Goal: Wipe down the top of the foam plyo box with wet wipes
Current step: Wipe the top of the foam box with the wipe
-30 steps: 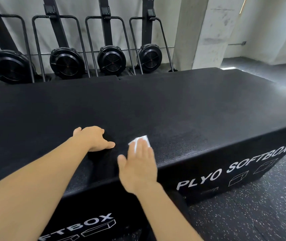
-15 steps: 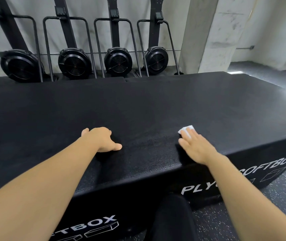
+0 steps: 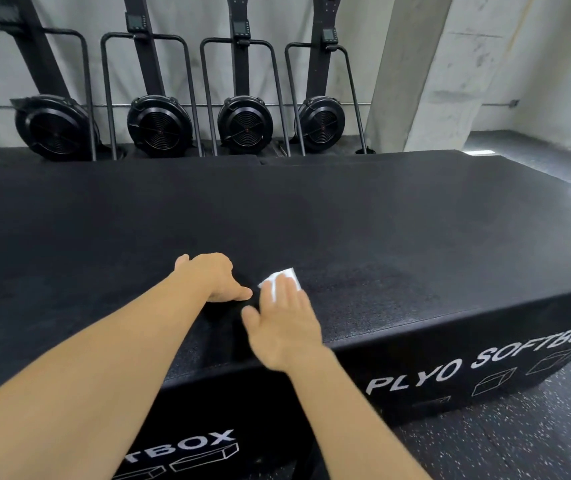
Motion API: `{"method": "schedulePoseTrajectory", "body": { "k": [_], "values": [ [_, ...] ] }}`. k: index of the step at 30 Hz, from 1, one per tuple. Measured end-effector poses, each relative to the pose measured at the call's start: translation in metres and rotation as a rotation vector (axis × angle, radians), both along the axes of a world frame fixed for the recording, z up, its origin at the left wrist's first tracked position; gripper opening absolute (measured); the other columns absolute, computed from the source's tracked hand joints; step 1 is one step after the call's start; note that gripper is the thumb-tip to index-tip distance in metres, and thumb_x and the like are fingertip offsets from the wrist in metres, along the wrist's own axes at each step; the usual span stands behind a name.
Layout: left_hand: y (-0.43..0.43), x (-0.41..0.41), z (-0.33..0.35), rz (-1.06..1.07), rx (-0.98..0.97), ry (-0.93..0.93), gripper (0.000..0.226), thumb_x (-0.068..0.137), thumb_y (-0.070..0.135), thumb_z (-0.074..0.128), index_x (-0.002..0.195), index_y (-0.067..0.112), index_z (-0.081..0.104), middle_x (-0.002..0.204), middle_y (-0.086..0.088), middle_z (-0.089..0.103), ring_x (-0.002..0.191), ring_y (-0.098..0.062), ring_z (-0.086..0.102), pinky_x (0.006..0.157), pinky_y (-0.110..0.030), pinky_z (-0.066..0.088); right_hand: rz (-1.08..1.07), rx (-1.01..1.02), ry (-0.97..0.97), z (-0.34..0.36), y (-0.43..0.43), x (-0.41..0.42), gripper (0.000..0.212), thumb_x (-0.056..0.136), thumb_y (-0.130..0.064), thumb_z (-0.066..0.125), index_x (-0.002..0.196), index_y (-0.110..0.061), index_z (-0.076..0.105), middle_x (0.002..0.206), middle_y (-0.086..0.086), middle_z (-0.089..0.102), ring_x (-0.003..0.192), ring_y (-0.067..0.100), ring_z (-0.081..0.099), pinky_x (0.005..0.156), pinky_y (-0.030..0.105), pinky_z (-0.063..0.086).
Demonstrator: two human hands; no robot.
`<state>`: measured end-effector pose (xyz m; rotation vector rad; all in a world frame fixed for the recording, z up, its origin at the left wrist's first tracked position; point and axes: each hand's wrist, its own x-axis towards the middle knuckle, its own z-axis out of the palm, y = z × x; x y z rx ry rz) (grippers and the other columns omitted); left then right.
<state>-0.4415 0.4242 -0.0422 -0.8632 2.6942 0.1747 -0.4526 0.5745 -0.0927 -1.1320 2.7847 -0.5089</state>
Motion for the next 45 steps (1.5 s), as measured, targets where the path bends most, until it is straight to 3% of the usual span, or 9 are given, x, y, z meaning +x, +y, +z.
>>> {"method": "schedulePoseTrajectory", "body": {
  "k": [3, 6, 11, 16, 22, 31, 34, 37, 45],
  "values": [
    [0.0, 0.002, 0.003, -0.017, -0.002, -0.015, 0.07, 0.087, 0.065, 0.048, 0.144, 0.025, 0.041, 0.138, 0.007, 0.05, 0.131, -0.02, 0.043, 0.117, -0.042, 0.014, 0.15, 0.061, 0.002, 0.0, -0.003, 0.004, 0.06, 0.104, -0.042, 0.025, 0.154, -0.009, 0.016, 0.161, -0.001, 0.006, 0.148, 0.023, 0.004, 0.121, 0.034, 0.007],
    [0.0, 0.004, 0.004, -0.015, 0.01, -0.017, 0.069, 0.088, 0.063, 0.049, 0.144, 0.023, 0.042, 0.138, 0.004, 0.051, 0.132, -0.021, 0.043, 0.117, -0.041, 0.013, 0.214, -0.038, -0.031, 0.006, 0.017, -0.027, 0.037, 0.101, -0.036, 0.034, 0.135, -0.024, 0.039, 0.142, -0.009, 0.031, 0.114, 0.019, 0.036, 0.095, 0.031, 0.029],
    [0.001, 0.003, 0.006, -0.007, 0.033, -0.025, 0.07, 0.089, 0.062, 0.051, 0.145, 0.022, 0.041, 0.141, 0.003, 0.049, 0.135, -0.022, 0.041, 0.118, -0.041, 0.011, 0.068, -0.02, -0.014, 0.003, 0.064, -0.093, 0.029, 0.099, -0.032, 0.037, 0.127, -0.028, 0.042, 0.135, -0.007, 0.033, 0.093, 0.025, 0.04, 0.087, 0.035, 0.031],
    [0.0, 0.003, 0.004, -0.009, 0.039, -0.014, 0.071, 0.088, 0.063, 0.051, 0.146, 0.022, 0.04, 0.143, 0.003, 0.047, 0.135, -0.022, 0.04, 0.118, -0.041, 0.01, -0.129, 0.052, -0.042, 0.002, 0.098, -0.142, 0.033, 0.101, -0.032, 0.033, 0.132, -0.024, 0.041, 0.139, -0.003, 0.033, 0.096, 0.026, 0.041, 0.09, 0.036, 0.032],
    [-0.002, 0.0, 0.003, -0.003, 0.038, -0.018, 0.072, 0.087, 0.063, 0.052, 0.145, 0.023, 0.041, 0.142, 0.004, 0.049, 0.135, -0.022, 0.041, 0.118, -0.042, 0.011, -0.211, -0.017, -0.001, 0.0, 0.058, -0.115, 0.044, 0.101, -0.034, 0.037, 0.14, -0.015, 0.04, 0.141, 0.002, 0.035, 0.134, 0.02, 0.03, 0.112, 0.033, 0.025],
    [-0.003, 0.001, 0.002, -0.043, -0.005, -0.02, 0.06, 0.09, 0.053, 0.05, 0.142, 0.023, 0.044, 0.133, 0.005, 0.053, 0.126, -0.02, 0.047, 0.116, -0.041, 0.019, 0.201, 0.005, -0.132, 0.006, -0.017, -0.027, 0.048, 0.104, -0.04, 0.023, 0.146, -0.018, 0.033, 0.15, 0.0, 0.025, 0.136, 0.021, 0.027, 0.116, 0.035, 0.021],
    [-0.003, 0.002, 0.003, -0.04, -0.001, -0.027, 0.067, 0.089, 0.059, 0.05, 0.144, 0.023, 0.041, 0.138, 0.005, 0.05, 0.129, -0.02, 0.044, 0.115, -0.039, 0.02, 0.287, -0.005, -0.162, 0.012, -0.009, -0.041, 0.043, 0.103, -0.038, 0.022, 0.139, -0.025, 0.04, 0.139, -0.009, 0.032, 0.113, 0.018, 0.037, 0.104, 0.036, 0.032],
    [-0.003, 0.002, 0.003, -0.025, 0.018, -0.02, 0.072, 0.086, 0.065, 0.052, 0.143, 0.023, 0.043, 0.138, 0.004, 0.051, 0.13, -0.021, 0.045, 0.115, -0.038, 0.02, 0.22, -0.051, -0.151, 0.01, 0.019, -0.074, 0.035, 0.1, -0.039, 0.03, 0.131, -0.034, 0.044, 0.134, -0.019, 0.032, 0.099, 0.017, 0.04, 0.088, 0.034, 0.032],
    [-0.004, 0.0, 0.002, -0.007, 0.041, -0.023, 0.076, 0.086, 0.066, 0.052, 0.149, 0.025, 0.033, 0.147, 0.004, 0.043, 0.139, -0.023, 0.035, 0.118, -0.038, 0.015, -0.135, 0.061, -0.13, 0.001, 0.093, -0.18, 0.036, 0.102, -0.035, 0.028, 0.135, -0.029, 0.042, 0.145, -0.006, 0.031, 0.106, 0.029, 0.043, 0.098, 0.041, 0.035]
  ]
}}
